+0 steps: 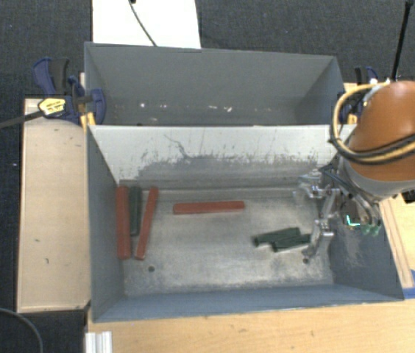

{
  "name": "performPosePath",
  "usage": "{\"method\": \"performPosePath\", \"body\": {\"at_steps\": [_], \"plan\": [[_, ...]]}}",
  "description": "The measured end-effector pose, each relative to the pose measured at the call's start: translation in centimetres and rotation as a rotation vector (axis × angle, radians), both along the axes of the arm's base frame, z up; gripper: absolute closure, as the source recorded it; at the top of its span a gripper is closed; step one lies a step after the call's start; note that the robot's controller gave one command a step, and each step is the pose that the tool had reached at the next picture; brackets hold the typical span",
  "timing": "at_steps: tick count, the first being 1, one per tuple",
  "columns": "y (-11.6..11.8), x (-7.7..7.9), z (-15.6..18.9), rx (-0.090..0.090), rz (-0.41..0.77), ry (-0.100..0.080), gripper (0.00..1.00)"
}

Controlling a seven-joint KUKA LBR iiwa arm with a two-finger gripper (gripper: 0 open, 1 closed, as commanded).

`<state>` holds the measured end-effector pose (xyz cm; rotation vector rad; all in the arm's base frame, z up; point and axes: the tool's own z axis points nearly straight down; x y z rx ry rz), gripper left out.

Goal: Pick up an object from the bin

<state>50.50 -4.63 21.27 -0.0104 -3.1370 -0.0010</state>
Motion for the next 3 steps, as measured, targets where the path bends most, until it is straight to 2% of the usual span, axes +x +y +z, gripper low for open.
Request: {"method": "performPosePath", "body": {"at_steps": [1, 2, 3], "plan": [[1.1, 3.6, -14.7, 0.001, 0.100, -0.001, 0.00], [1.1, 3.7, -14.2, -0.001, 0.101, -0.007, 1.00], [-0.8, 1.6, 0.5, -0.002, 0.364, -0.014, 1.00]]}}
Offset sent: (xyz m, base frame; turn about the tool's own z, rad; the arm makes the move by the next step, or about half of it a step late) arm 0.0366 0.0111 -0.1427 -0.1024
